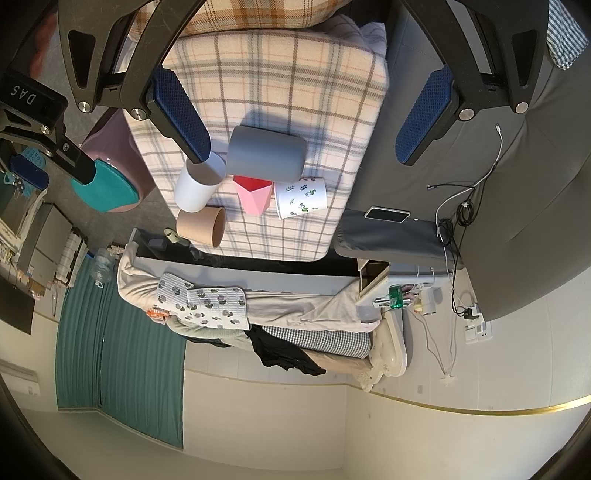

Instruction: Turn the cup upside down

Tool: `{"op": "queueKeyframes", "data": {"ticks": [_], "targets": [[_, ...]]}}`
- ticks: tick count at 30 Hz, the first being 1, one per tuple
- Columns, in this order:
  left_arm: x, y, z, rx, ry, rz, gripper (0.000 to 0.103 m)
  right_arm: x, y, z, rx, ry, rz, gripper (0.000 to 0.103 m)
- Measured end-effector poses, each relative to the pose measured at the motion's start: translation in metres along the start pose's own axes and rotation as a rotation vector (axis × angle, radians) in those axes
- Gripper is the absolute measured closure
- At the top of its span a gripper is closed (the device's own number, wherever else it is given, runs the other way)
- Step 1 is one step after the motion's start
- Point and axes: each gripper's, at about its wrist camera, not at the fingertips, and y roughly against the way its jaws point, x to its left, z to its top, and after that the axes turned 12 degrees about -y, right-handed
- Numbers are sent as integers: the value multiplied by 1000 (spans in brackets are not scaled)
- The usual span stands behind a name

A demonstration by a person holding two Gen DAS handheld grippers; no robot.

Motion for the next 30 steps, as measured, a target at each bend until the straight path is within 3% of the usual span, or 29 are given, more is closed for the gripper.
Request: {"op": "queueKeyframes", "data": {"ticks": [23,30], "targets": [[-2,3,4,3,-8,-9,0,-1,0,0,2,-3,0,0],[-27,-6,22,7,-68,-65,0,-18,-3,1,-8,-19,-34,0]]}}
